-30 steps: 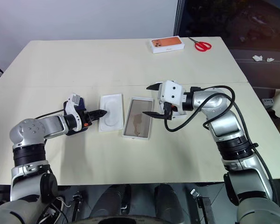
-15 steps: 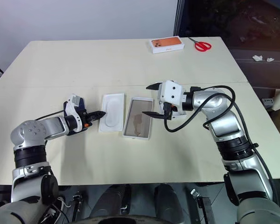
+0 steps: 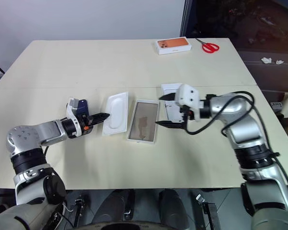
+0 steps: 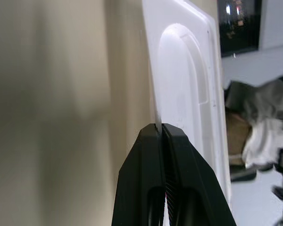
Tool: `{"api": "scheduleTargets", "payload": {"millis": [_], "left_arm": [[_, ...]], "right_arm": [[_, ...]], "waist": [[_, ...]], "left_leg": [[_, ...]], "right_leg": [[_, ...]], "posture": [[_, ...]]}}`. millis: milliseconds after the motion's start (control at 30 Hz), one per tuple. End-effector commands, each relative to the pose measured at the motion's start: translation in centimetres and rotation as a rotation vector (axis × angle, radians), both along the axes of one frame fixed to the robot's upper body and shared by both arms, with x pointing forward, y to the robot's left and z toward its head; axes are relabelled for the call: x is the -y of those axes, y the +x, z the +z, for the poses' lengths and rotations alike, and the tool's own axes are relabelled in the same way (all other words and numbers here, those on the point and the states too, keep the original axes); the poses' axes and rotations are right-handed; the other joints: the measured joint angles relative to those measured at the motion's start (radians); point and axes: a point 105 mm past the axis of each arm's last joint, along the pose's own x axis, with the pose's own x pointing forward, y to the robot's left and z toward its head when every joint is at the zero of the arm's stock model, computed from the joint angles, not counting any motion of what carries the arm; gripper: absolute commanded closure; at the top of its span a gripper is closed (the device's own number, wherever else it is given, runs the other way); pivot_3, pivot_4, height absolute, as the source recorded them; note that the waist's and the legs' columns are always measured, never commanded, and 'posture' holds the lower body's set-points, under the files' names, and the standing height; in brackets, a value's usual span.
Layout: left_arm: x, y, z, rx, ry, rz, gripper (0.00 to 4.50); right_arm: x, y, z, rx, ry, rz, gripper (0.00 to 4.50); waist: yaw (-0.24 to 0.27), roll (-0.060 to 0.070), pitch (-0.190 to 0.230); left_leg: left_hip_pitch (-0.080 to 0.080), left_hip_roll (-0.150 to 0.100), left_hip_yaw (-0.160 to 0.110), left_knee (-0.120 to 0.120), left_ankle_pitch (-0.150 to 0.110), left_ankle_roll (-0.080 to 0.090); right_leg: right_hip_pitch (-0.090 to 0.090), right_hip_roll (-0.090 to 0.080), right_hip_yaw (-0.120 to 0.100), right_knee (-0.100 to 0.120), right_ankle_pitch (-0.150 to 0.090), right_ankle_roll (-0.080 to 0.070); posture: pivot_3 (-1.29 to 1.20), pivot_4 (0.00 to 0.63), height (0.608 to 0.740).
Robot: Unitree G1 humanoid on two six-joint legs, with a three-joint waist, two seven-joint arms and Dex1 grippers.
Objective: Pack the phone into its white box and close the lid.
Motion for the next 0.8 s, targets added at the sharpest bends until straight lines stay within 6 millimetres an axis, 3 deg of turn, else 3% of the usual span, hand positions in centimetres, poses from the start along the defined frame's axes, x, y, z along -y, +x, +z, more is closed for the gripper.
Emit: {"api": "scheduleTargets", "payload": {"millis": [33,233,433,533,767,800], "left_arm": [[2.5,0.2,1.7,0.070,0.054,-0.069,4.46],[6.9,-0.1,0.0,0.026,0.157,-0.174,4.46],[8.1,0.3,-1.3,0.044,0.269,-0.142,4.46],[8.5,0.5,-0.6,0.079,0.240,-0.140,3.54],[8.3,0.8,1.2,0.147,0.234,-0.139,0.15],[8.3,0.7,1.6,0.162,0.234,-0.142,0.15]], "right_arm": [[1.5,0.0,0.7,0.020,0.013,-0.018,0.00],[1.7,0.4,0.3,0.058,0.004,-0.050,0.00],[1.6,0.3,0.2,0.073,0.012,-0.065,0.00],[1.7,0.3,0.1,0.074,0.010,-0.072,0.00],[1.7,0.7,0.0,0.082,0.008,-0.082,0.00],[1.6,0.7,0.1,0.083,0.009,-0.082,0.00]], "waist": [[-0.001,0.000,0.000],[-0.007,0.000,0.000],[-0.003,0.000,0.000],[-0.002,0.000,0.000],[-0.004,0.000,0.000],[-0.003,0.000,0.000]], "left_leg": [[0.000,0.000,0.000,0.000,0.000,0.000],[0.001,0.001,0.001,-0.001,0.001,-0.001],[0.001,0.001,0.001,-0.001,0.001,-0.002],[0.001,0.001,0.001,-0.001,0.001,-0.002],[0.001,0.001,0.001,-0.001,0.001,-0.002],[0.001,0.001,0.001,-0.001,0.001,-0.002]], "right_leg": [[0.000,0.000,0.000,0.000,0.000,0.000],[-0.001,0.001,0.001,0.001,0.000,0.000],[-0.001,0.002,0.001,0.001,0.000,0.000],[0.000,0.001,0.001,0.000,0.000,0.000],[0.000,0.002,0.001,0.001,0.000,0.000],[0.000,0.002,0.001,0.001,0.000,0.000]], "posture": [[0.00,0.150,0.740],[0.00,0.150,0.740],[0.00,0.150,0.740],[0.00,0.150,0.740],[0.00,0.150,0.740],[0.00,0.150,0.740]]}}
